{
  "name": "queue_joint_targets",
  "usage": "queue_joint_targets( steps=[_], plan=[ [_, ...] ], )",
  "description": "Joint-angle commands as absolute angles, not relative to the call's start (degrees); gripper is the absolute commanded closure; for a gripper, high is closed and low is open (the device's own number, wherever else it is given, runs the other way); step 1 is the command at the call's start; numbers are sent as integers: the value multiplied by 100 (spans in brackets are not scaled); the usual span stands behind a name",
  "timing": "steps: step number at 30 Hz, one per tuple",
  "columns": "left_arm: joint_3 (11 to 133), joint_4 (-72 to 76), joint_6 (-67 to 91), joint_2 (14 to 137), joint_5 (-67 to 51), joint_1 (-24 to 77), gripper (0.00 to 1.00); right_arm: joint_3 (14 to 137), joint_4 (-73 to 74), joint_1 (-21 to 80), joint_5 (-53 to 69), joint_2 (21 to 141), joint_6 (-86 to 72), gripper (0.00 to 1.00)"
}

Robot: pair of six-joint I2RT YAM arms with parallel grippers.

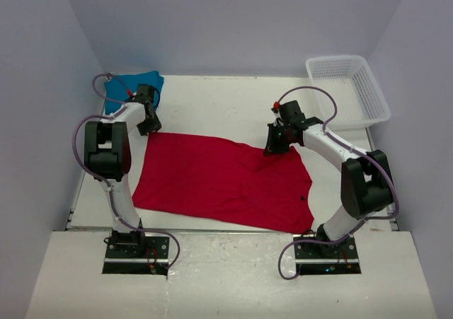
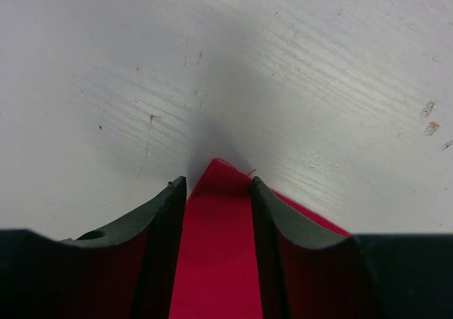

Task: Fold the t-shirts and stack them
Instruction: Grap the side of the flattened tshirt furthest away from the robot with both arms

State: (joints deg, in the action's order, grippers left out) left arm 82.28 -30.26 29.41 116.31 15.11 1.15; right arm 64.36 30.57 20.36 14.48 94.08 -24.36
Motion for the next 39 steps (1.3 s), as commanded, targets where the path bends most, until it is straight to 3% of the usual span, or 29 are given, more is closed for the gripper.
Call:
queue_joint_targets(
  steps=[1,5,11,14,15,16,24,33,39],
  plan=[
    [8297,-3076,2962,11575,1696,70,57,6442,2971,2065,1502,9106,-2426,100],
    [8314,-3050,2953,11706,1793,70,59,6399,2918,2065,1582,9036,-2452,100],
    [8525,-2971,2953,12023,1732,70,71,6320,2953,2065,1477,8965,-2452,100],
    [8587,-2953,2927,12164,1749,70,85,6284,2971,2065,1380,8921,-2452,100],
    [8630,-2997,2927,12190,1801,70,96,6293,3006,2065,1336,8886,-2452,100],
    [8640,-2988,2927,12199,1845,70,100,6284,3006,2065,1310,8877,-2443,100],
    [8376,-2883,3032,11839,1995,62,100,6565,3146,2057,546,8877,-2435,100],
    [8077,-2874,3138,11321,2056,70,100,7751,3726,1899,71,9123,-2276,100],
    [7884,-2874,3278,10934,2215,79,100,7665,3955,1881,-202,8852,-2320,100]
  ],
)
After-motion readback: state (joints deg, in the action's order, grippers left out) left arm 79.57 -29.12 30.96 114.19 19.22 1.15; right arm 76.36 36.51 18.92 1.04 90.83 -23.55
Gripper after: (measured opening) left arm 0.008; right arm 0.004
